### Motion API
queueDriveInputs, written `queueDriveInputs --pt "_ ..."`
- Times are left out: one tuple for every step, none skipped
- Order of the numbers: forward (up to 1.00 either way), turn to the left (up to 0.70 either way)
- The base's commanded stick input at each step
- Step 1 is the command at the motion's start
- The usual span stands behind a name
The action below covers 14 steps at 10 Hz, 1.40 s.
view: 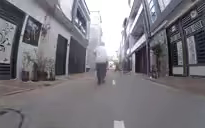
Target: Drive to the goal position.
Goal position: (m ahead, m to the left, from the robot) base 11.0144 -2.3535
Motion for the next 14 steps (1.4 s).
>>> queueDriveInputs --pt "0.85 0.00" --pt "0.85 0.00" --pt "0.85 0.00" --pt "0.85 0.00" --pt "0.85 0.00" --pt "0.85 0.00" --pt "0.85 0.00" --pt "0.85 0.00" --pt "0.85 0.00" --pt "0.85 0.00" --pt "0.85 0.00" --pt "0.85 0.00" --pt "0.85 0.00" --pt "0.85 0.00"
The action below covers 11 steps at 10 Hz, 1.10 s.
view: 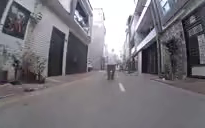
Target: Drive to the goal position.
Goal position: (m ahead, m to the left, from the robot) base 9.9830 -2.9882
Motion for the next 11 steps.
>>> queueDriveInputs --pt "0.85 0.00" --pt "0.85 0.00" --pt "0.85 0.00" --pt "0.85 0.00" --pt "0.85 0.00" --pt "0.85 0.00" --pt "0.85 0.00" --pt "0.85 0.00" --pt "0.85 0.00" --pt "0.85 0.00" --pt "0.85 0.00"
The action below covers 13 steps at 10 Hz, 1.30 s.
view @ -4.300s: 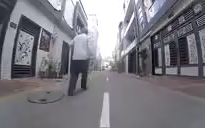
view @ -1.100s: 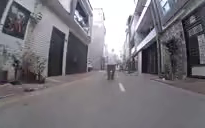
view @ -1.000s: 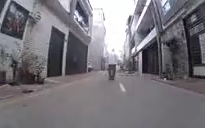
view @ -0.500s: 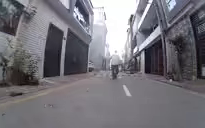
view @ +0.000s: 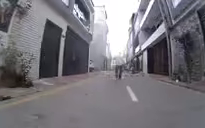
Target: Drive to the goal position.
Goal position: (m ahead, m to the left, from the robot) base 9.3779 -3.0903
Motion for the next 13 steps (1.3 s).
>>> queueDriveInputs --pt "0.85 0.00" --pt "0.85 0.00" --pt "0.85 0.00" --pt "0.85 0.00" --pt "0.85 0.00" --pt "0.85 0.00" --pt "0.85 0.00" --pt "0.85 0.00" --pt "0.85 0.00" --pt "0.85 0.00" --pt "0.85 0.00" --pt "0.85 0.00" --pt "0.85 0.00"
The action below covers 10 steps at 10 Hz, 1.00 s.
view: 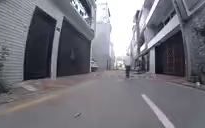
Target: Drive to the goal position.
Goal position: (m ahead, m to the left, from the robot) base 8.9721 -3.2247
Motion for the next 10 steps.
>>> queueDriveInputs --pt "0.85 0.00" --pt "0.85 0.00" --pt "0.85 0.00" --pt "0.85 0.00" --pt "0.85 0.00" --pt "0.85 0.00" --pt "0.85 0.00" --pt "0.85 0.00" --pt "0.85 -0.02" --pt "0.85 -0.05"
